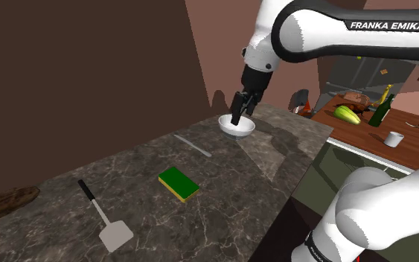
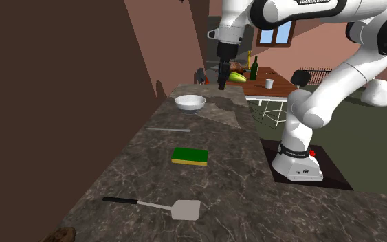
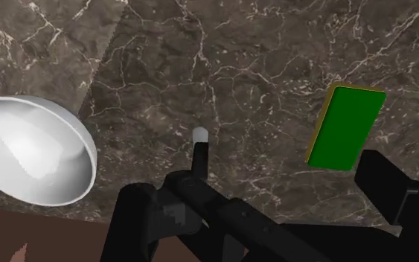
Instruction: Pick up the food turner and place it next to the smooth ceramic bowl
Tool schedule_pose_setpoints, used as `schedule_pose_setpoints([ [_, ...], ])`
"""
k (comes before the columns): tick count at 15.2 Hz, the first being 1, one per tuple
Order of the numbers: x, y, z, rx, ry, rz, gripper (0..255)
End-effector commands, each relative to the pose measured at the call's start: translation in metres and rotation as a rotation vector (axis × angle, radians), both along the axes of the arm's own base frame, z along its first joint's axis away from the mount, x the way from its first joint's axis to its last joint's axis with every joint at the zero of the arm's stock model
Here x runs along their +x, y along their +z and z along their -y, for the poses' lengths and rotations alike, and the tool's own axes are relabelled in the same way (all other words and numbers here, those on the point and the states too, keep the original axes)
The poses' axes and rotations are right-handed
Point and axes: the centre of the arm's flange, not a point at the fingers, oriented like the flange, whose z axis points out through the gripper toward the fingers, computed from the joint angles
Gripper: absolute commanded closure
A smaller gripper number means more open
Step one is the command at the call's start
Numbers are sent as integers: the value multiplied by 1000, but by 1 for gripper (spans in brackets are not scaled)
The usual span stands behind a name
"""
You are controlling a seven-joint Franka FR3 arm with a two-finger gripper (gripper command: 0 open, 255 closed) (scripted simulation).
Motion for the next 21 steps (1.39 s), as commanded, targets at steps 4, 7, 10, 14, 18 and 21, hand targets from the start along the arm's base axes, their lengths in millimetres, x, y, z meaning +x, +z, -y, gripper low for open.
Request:
schedule_pose_setpoints([
  [4,24,-28,-57,6,-12,-7,0],
  [7,36,-45,-90,9,-19,-11,0],
  [10,49,-63,-123,13,-26,-16,0],
  [14,67,-85,-167,17,-35,-22,0],
  [18,85,-108,-211,21,-45,-28,0],
  [21,98,-125,-244,24,-52,-32,0],
])
